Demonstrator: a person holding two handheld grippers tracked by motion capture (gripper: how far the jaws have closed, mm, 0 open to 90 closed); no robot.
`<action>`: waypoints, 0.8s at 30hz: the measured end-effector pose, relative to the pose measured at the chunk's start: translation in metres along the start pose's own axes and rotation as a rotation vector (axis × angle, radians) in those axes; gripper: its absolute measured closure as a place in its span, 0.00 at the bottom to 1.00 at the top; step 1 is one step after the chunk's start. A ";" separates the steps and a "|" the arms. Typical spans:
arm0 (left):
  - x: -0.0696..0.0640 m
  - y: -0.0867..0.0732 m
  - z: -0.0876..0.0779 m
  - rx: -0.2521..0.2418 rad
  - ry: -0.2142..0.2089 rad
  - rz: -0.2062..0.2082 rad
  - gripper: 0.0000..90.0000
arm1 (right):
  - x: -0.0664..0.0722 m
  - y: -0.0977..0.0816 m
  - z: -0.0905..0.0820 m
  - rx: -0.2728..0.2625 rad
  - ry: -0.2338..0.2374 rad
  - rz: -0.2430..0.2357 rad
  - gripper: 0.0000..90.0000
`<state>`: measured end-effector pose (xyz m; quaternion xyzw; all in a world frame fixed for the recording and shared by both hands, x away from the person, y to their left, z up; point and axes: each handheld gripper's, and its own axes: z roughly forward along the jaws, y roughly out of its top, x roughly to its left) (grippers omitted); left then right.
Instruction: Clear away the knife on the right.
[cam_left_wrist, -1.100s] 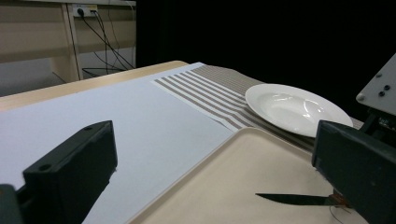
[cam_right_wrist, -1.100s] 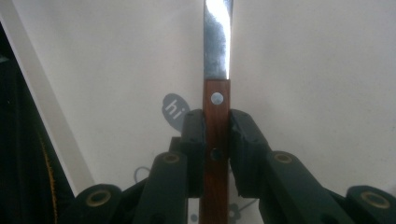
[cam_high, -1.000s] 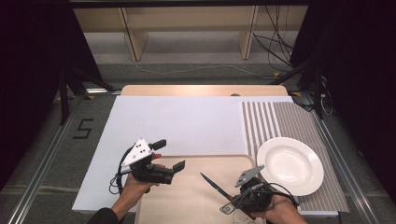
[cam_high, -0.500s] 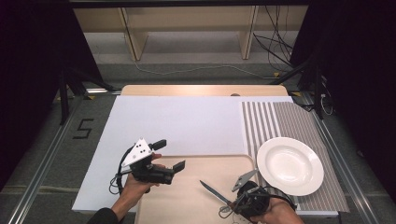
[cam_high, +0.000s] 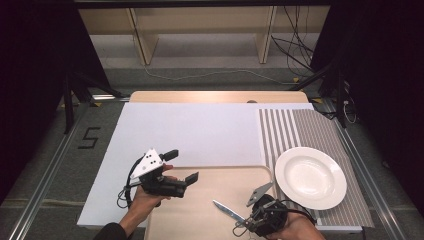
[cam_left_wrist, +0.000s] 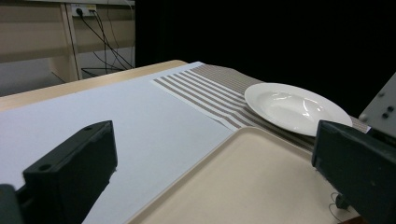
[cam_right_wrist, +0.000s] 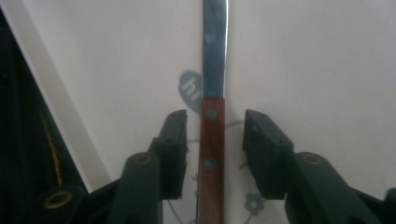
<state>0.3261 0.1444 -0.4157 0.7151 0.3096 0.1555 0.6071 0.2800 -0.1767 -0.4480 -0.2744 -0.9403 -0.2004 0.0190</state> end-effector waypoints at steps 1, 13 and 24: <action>0.000 0.000 0.000 0.001 0.001 0.001 0.00 | 0.000 0.001 -0.003 -0.027 0.002 -0.011 0.62; 0.000 0.000 0.000 0.002 0.000 0.002 0.00 | 0.019 0.008 0.005 -0.109 -0.038 -0.140 0.93; 0.000 0.000 0.000 0.003 -0.001 0.003 0.00 | 0.025 0.008 0.019 -0.030 -0.036 -0.190 0.99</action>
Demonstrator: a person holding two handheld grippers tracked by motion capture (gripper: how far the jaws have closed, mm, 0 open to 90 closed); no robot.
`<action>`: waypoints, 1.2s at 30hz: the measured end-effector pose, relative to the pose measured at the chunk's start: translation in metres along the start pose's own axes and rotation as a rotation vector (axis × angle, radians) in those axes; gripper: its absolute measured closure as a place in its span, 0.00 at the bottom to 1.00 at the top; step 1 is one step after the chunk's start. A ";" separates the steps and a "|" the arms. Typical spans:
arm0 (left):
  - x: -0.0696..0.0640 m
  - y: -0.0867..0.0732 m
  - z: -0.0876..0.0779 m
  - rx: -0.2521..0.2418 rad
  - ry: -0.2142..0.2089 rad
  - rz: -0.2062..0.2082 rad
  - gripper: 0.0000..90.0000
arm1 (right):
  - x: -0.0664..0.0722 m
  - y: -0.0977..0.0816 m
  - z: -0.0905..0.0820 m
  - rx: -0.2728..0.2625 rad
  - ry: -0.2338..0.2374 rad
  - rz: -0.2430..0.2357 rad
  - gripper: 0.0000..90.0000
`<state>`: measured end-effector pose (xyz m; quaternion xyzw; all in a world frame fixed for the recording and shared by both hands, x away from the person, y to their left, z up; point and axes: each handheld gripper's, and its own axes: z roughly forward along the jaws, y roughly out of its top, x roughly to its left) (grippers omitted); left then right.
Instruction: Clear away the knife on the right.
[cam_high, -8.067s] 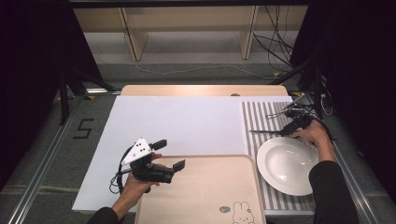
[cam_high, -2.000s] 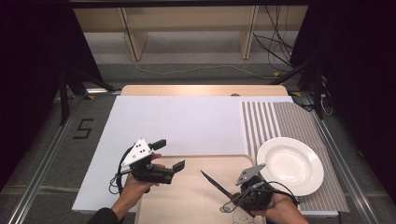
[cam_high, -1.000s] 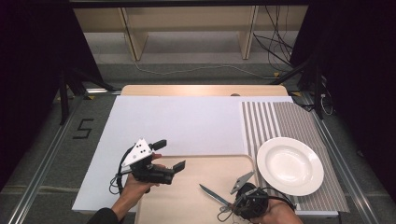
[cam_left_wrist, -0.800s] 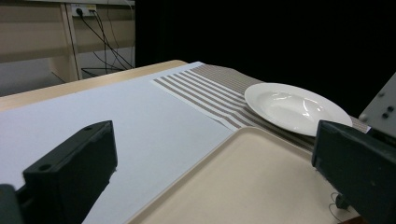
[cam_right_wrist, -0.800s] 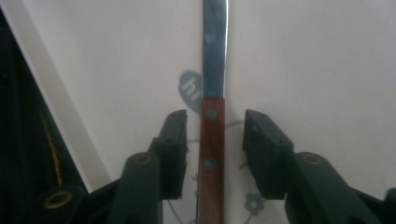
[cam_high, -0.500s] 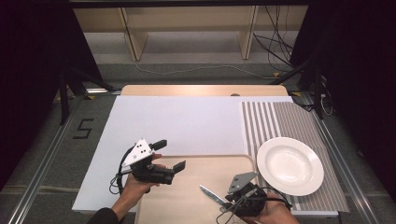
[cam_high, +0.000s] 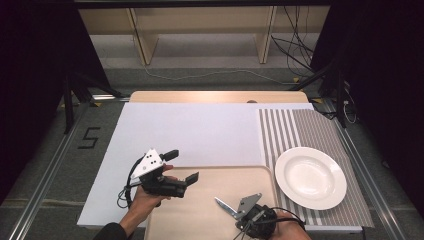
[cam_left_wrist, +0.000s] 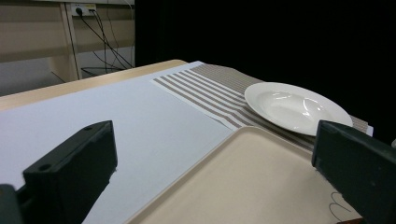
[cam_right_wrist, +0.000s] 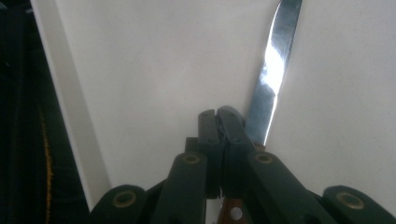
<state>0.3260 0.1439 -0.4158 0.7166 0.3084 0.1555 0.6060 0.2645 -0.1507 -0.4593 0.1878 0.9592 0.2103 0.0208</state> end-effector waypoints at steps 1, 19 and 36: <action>0.000 0.000 0.000 0.000 0.000 0.000 0.00 | 0.000 0.000 0.001 0.009 -0.004 -0.005 0.99; 0.001 0.000 0.000 -0.003 0.003 -0.002 0.00 | -0.008 -0.003 0.000 0.037 -0.032 0.025 0.99; 0.000 0.000 0.000 0.000 0.001 0.000 0.00 | -0.027 0.001 0.003 0.000 -0.040 0.049 1.00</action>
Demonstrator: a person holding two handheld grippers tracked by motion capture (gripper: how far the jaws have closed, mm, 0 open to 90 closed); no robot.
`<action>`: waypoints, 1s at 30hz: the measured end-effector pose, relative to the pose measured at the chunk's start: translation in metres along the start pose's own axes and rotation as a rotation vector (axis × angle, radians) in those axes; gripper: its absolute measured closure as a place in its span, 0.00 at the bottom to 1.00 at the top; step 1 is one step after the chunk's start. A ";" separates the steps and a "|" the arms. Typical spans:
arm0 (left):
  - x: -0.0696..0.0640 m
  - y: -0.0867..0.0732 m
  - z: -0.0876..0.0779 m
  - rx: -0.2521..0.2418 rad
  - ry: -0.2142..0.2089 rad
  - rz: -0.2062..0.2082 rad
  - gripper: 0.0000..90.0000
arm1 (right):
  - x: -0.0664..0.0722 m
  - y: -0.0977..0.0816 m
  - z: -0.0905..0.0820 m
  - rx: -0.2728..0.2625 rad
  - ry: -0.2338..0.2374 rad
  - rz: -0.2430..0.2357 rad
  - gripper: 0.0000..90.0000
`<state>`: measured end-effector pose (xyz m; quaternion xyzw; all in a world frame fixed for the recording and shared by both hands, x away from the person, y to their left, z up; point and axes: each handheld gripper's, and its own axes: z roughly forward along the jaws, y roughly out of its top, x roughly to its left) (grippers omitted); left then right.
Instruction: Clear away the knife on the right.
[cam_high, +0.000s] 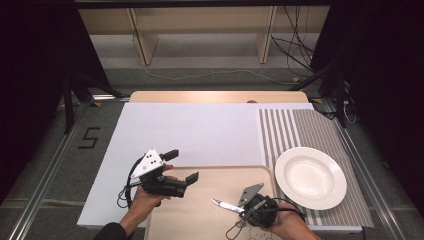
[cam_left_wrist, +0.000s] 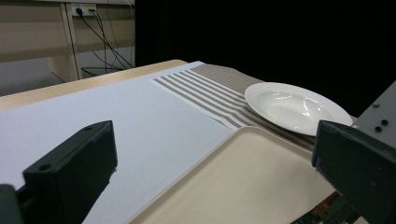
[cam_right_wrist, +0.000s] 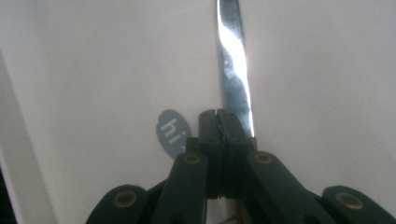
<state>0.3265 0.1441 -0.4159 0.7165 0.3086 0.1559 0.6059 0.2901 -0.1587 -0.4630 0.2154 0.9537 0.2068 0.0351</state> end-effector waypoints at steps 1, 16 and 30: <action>0.000 0.000 0.000 0.000 0.000 0.000 0.00 | -0.001 0.000 0.001 -0.006 -0.010 0.004 1.00; 0.000 0.000 0.001 0.001 -0.001 -0.002 0.00 | -0.020 0.002 0.002 -0.026 -0.080 0.034 1.00; 0.000 0.000 0.000 0.000 -0.001 -0.001 0.00 | -0.030 0.000 -0.001 -0.010 -0.110 0.057 1.00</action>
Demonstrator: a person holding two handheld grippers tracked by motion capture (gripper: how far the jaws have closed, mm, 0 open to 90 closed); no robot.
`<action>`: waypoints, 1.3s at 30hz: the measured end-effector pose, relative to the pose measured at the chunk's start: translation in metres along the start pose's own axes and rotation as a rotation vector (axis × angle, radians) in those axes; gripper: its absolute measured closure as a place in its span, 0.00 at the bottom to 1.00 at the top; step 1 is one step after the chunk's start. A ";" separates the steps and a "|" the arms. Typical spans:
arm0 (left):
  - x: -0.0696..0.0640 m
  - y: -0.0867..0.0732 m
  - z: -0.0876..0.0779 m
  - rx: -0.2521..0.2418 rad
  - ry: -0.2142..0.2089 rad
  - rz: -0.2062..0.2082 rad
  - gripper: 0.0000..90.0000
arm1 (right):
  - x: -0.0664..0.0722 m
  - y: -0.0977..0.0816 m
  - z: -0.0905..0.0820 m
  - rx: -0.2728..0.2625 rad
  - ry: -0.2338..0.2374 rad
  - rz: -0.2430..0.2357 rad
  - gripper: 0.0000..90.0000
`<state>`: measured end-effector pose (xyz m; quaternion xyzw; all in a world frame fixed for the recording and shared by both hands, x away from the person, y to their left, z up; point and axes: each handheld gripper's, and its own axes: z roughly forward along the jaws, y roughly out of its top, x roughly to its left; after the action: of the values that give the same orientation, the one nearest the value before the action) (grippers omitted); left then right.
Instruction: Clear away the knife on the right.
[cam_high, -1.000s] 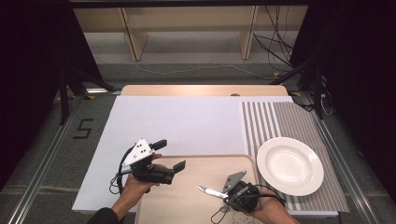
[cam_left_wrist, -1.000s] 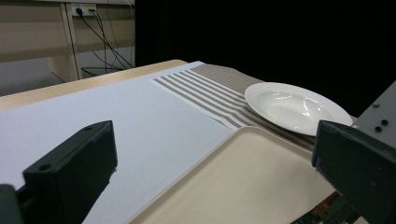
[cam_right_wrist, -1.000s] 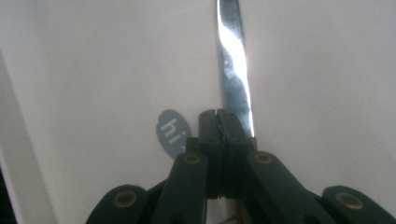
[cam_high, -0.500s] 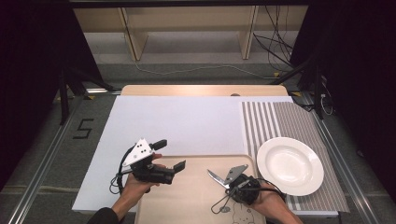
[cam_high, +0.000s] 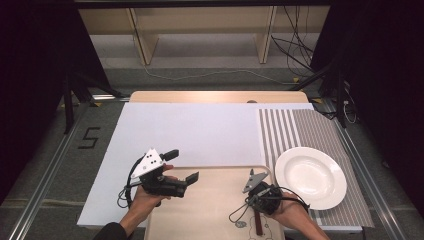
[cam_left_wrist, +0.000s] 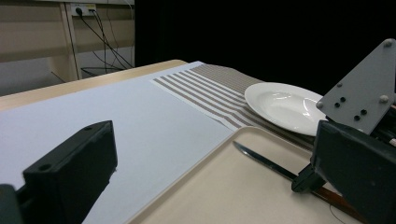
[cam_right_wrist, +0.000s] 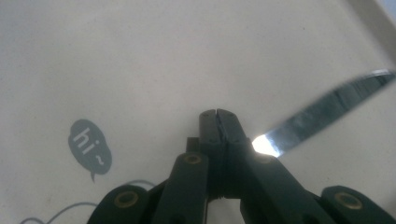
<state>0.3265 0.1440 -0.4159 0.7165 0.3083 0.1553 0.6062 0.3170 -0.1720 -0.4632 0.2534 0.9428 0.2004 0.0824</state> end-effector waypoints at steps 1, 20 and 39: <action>0.000 0.000 0.000 -0.001 0.000 0.000 0.00 | -0.001 -0.001 0.000 -0.001 0.006 -0.003 1.00; 0.000 0.000 0.000 0.001 0.003 -0.003 0.00 | -0.012 -0.024 -0.015 0.051 0.025 0.041 1.00; 0.000 0.000 0.000 -0.002 0.001 -0.001 0.00 | -0.022 -0.033 -0.021 0.068 0.014 0.077 1.00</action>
<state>0.3262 0.1442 -0.4156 0.7156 0.3090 0.1556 0.6068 0.3161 -0.2163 -0.4569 0.2907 0.9391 0.1733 0.0592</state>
